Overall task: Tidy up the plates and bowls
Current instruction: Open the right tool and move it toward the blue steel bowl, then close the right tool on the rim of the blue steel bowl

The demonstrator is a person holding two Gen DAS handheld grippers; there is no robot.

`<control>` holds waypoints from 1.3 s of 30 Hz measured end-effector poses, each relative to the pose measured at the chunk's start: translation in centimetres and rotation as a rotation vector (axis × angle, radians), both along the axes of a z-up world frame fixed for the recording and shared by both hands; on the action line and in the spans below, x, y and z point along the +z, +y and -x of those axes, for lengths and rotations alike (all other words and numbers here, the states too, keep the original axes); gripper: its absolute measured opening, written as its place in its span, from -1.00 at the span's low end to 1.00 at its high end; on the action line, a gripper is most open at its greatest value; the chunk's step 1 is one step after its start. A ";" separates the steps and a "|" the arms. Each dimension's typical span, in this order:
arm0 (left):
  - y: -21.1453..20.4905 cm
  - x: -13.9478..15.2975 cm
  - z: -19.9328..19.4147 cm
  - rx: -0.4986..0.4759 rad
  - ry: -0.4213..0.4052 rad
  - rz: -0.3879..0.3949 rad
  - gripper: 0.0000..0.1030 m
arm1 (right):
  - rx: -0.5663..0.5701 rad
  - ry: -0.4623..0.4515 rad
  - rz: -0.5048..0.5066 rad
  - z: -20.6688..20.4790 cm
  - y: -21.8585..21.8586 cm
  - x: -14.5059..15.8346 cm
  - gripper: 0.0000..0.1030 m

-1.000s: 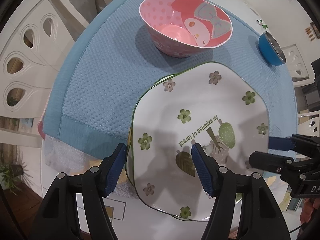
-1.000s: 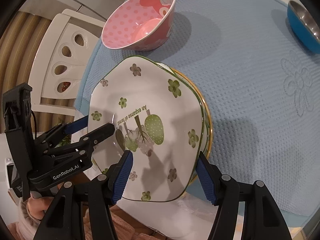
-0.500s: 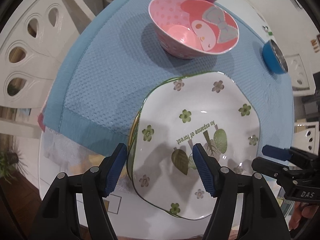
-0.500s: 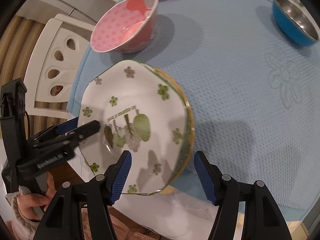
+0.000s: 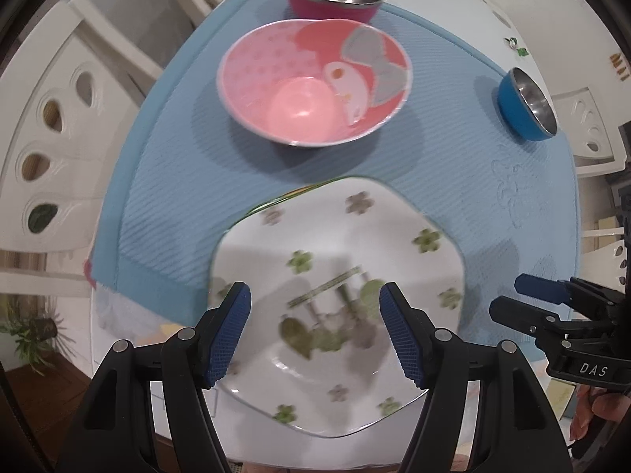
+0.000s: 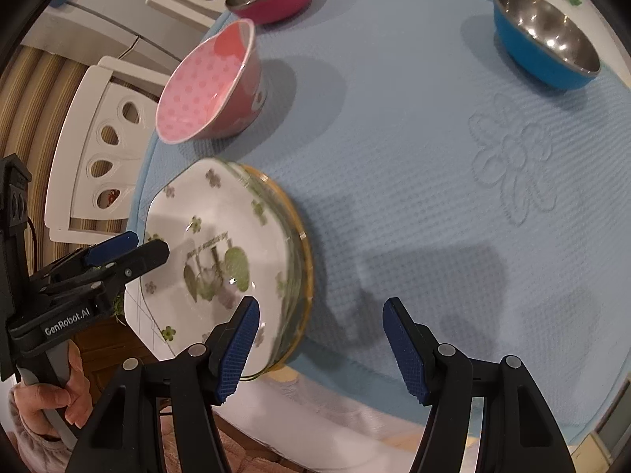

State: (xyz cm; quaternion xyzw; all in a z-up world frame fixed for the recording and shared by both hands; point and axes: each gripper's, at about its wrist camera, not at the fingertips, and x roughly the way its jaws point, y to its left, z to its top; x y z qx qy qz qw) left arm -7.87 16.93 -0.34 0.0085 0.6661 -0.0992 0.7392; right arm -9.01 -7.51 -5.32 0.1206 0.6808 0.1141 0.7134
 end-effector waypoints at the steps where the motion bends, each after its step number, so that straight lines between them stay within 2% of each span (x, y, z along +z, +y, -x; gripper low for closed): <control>1: -0.8 0.0 -0.3 -0.002 0.005 -0.004 0.29 | 0.004 -0.005 0.008 -0.4 -0.6 0.1 0.23; 8: -5.8 0.1 -2.0 -0.011 0.015 -0.045 0.29 | 0.010 -0.018 0.017 -2.4 -4.6 0.3 0.22; 19: -13.8 -1.3 -4.5 0.027 0.062 -0.034 0.29 | 0.032 -0.037 0.037 -6.2 -12.5 0.4 0.23; 26: -19.6 -1.3 -6.2 0.032 0.071 -0.020 0.29 | 0.001 -0.063 0.042 -9.1 -17.7 1.1 0.23; 35: -27.1 0.2 -10.3 -0.021 0.006 0.009 0.30 | -0.087 -0.109 0.011 -13.0 -22.8 2.1 0.23; 39: -28.8 0.0 -12.3 -0.029 -0.023 0.001 0.36 | -0.118 -0.125 -0.019 -15.3 -23.8 2.1 0.23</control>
